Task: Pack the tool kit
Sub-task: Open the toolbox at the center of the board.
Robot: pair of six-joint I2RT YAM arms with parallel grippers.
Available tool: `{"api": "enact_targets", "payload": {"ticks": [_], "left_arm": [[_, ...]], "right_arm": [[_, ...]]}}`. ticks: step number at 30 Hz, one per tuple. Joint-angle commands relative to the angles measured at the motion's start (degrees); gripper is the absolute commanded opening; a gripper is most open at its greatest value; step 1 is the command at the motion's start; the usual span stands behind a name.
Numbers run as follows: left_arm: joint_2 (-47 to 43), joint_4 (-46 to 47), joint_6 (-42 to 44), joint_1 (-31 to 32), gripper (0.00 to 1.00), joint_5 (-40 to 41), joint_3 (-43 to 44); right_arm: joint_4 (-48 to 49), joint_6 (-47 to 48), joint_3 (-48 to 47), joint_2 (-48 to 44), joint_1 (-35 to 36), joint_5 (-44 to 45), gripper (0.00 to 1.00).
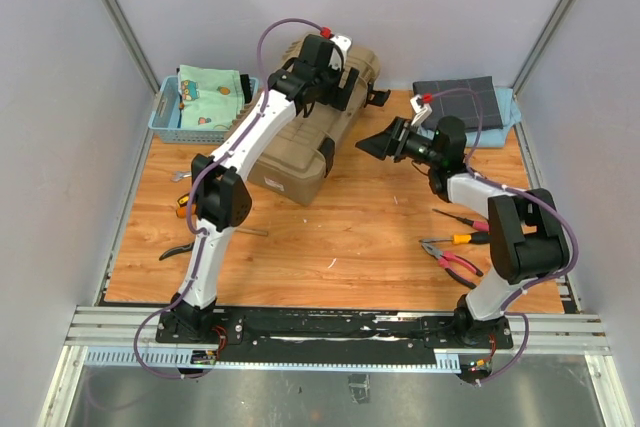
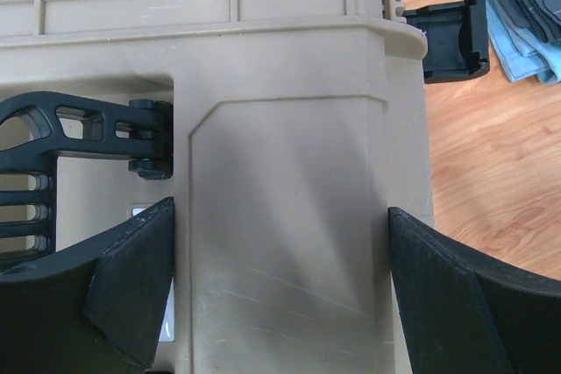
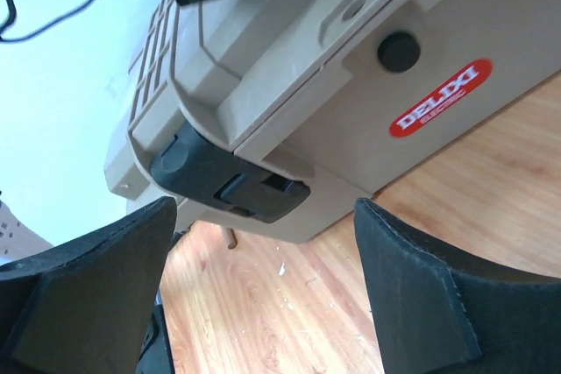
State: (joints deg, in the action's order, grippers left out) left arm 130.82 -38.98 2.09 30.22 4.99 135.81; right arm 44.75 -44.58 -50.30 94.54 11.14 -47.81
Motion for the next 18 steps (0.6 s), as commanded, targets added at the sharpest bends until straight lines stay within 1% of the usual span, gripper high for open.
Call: {"api": "enact_targets", "payload": {"ticks": [1, 6, 12, 15, 18], "left_arm": [[0.85, -5.36, -2.41, -0.13, 0.89, -7.40, -3.28], [-7.11, -3.26, -1.86, 1.31, 0.90, -7.09, -3.28], [-13.96, -3.25, -1.47, 1.86, 0.91, -6.60, -4.50], [-16.38, -3.16, -0.24, 1.86, 0.91, -4.83, -5.60], [-17.95, -2.46, 0.97, 1.86, 0.92, -2.75, -6.44]], "right_arm": [[5.65, -0.54, 3.28, -0.96, 3.13, 1.99, 0.84], [12.17, -3.62, 6.88, 1.72, 5.75, 3.17, 0.85], [27.91, -11.61, 9.62, 8.81, 9.76, 4.92, 0.85], [30.37, -12.65, 10.19, 10.82, 11.60, 6.88, 0.86], [30.48, -12.26, 10.56, 11.56, 13.62, 8.74, 0.85]]}}
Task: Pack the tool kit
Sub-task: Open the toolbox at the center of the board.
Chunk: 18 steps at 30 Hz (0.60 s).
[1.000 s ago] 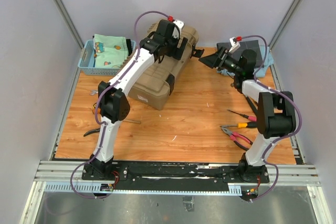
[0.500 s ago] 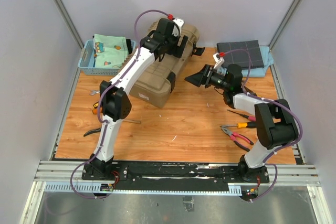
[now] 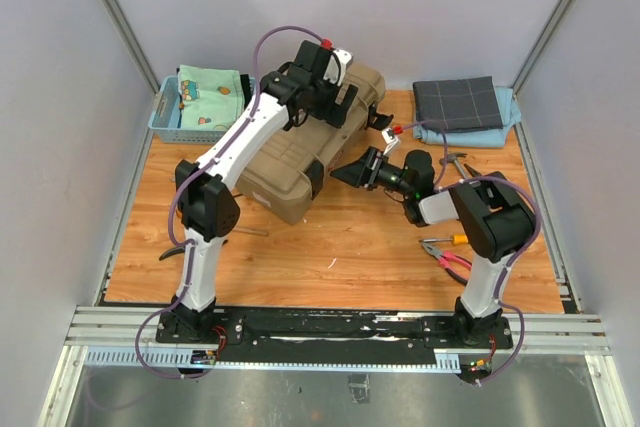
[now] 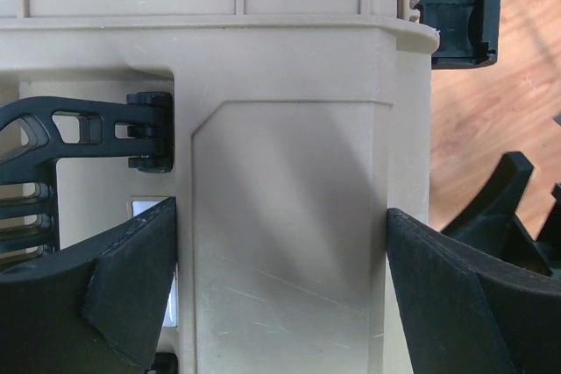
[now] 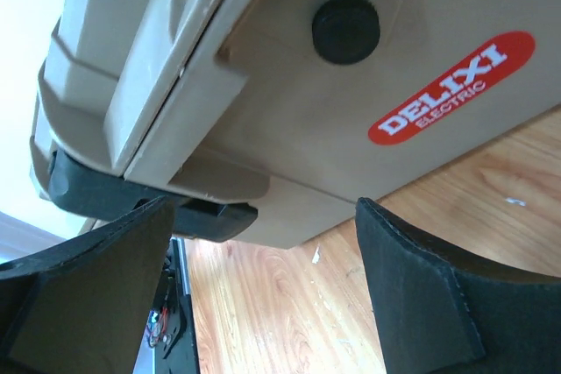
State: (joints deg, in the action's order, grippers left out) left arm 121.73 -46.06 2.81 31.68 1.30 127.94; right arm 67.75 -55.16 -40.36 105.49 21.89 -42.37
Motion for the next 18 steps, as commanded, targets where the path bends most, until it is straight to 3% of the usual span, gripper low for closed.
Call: {"api": "enact_targets", "payload": {"ticks": [1, 11, 18], "left_arm": [[-9.10, 4.80, 0.42, 0.40, 0.92, 1.13, 1.36], [-4.11, 6.26, 0.70, 0.40, 0.94, 2.57, 4.14], [6.46, 10.95, 1.55, 0.31, 0.96, 5.86, 14.31]], "right_arm": [[7.57, -1.56, 0.73, 0.67, 3.56, 3.99, 0.86], [8.53, -0.90, 4.29, -1.34, 7.44, 9.17, 0.86], [1.72, 3.82, 6.75, -7.43, 7.46, 9.95, 0.87]]}}
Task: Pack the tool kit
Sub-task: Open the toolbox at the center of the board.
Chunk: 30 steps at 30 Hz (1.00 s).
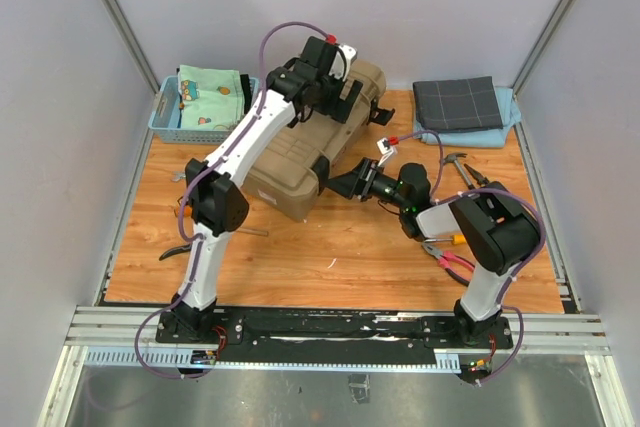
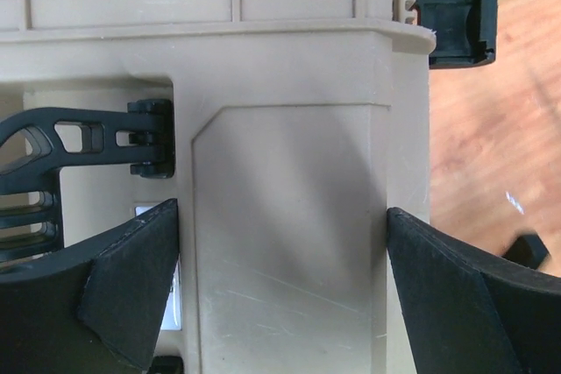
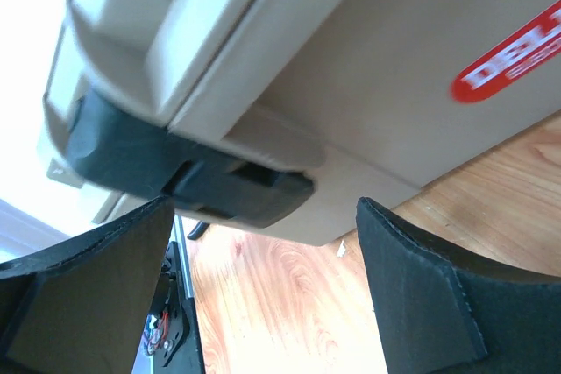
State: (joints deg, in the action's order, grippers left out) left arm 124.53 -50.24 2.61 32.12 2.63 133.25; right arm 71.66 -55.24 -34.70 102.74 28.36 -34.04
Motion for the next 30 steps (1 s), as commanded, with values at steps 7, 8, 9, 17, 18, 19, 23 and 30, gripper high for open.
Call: {"api": "enact_targets", "payload": {"ticks": [7, 8, 9, 17, 18, 19, 23, 30], "left_arm": [[5.86, 22.31, 0.63, -0.36, 0.97, 17.50, 7.73], [5.69, 22.23, 0.10, -0.57, 0.97, 18.94, 6.58], [5.19, 22.20, -0.64, -0.83, 0.97, 20.27, 5.19], [-0.80, 24.47, -2.15, -3.26, 0.96, 21.69, -7.20], [-1.24, 24.56, -2.09, -3.63, 0.96, 21.71, -7.94], [-1.63, 24.59, -2.02, -3.97, 0.96, 21.74, -8.55], [-3.29, 25.05, -1.50, -5.23, 0.96, 21.98, -12.54], [-6.60, 26.83, -0.97, -5.83, 0.95, 21.11, -19.39]], "right_arm": [[-9.06, 8.09, 2.20, -10.97, 0.93, 2.76, 0.87], [-9.88, 8.51, 2.30, -11.68, 0.99, 3.02, 0.87], [-10.62, 8.90, 2.43, -12.40, 1.00, 3.38, 0.87], [-9.70, 9.06, 0.85, -9.80, -0.27, 3.75, 0.88], [-8.34, 8.23, 0.45, -8.58, -0.32, 3.50, 0.88], [-6.87, 7.40, 0.09, -7.13, -0.38, 3.40, 0.88], [1.05, 3.16, -0.58, -0.92, -0.41, 3.29, 0.88], [17.90, -5.68, -1.11, 9.45, -0.33, 4.25, 0.88]]}}
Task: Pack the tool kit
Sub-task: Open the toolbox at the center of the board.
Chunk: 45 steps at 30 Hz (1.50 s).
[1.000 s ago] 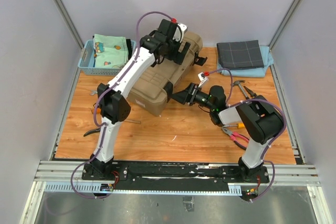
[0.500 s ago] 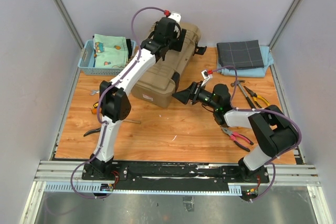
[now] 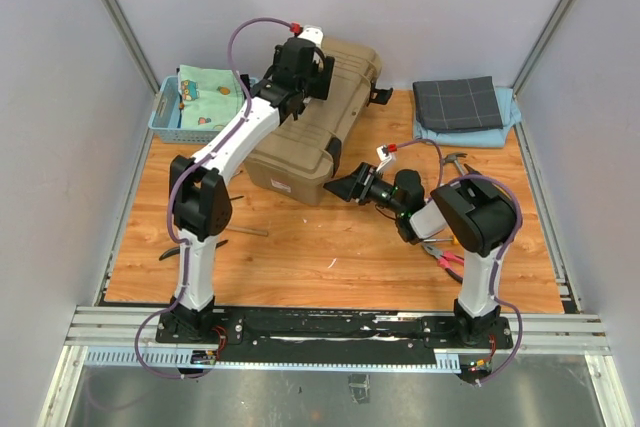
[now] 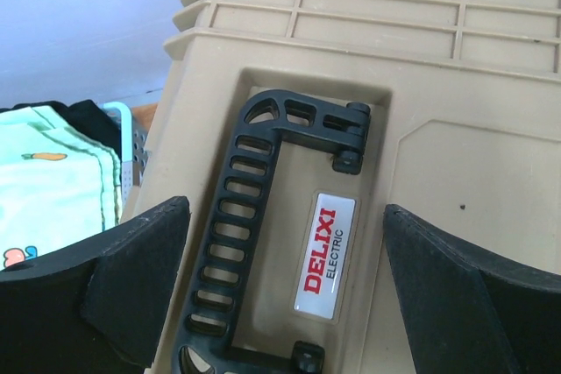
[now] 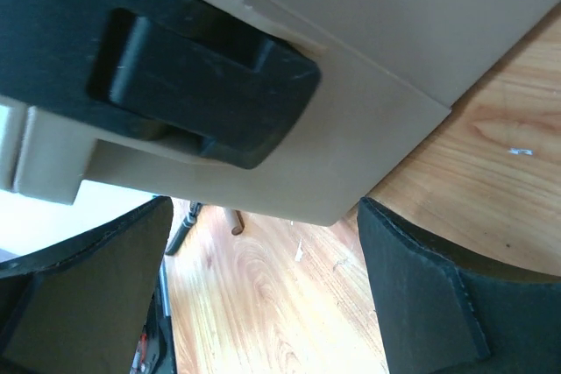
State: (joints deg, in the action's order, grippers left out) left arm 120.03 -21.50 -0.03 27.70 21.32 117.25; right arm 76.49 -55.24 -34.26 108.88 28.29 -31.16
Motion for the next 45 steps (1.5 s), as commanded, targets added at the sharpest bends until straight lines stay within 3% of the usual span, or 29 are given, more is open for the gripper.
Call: {"api": "enact_targets", "payload": {"ticks": [1, 9, 21, 30, 45], "left_arm": [[-2.34, -1.86, 1.69, -1.42, 0.95, 2.20, -3.89], [-3.63, -1.48, 2.27, -1.47, 0.94, 2.60, -5.85], [-5.06, -1.49, 2.83, -3.83, 0.94, 3.11, -7.38], [-3.65, -2.87, -0.66, -4.14, 0.93, 0.74, -6.73], [0.07, -4.76, -1.54, -4.06, 0.93, 0.28, -1.31]], "right_arm": [[13.18, -5.40, -1.62, 3.57, -0.18, 1.73, 0.88], [13.26, -4.23, -1.23, 0.85, -1.31, 4.00, 0.88], [13.62, -7.64, -6.65, 3.72, -3.39, 3.29, 0.88], [13.95, -10.49, -6.73, 4.41, -3.28, 3.78, 0.88], [14.25, -18.12, -13.22, 12.80, -0.83, 4.11, 0.90]]}}
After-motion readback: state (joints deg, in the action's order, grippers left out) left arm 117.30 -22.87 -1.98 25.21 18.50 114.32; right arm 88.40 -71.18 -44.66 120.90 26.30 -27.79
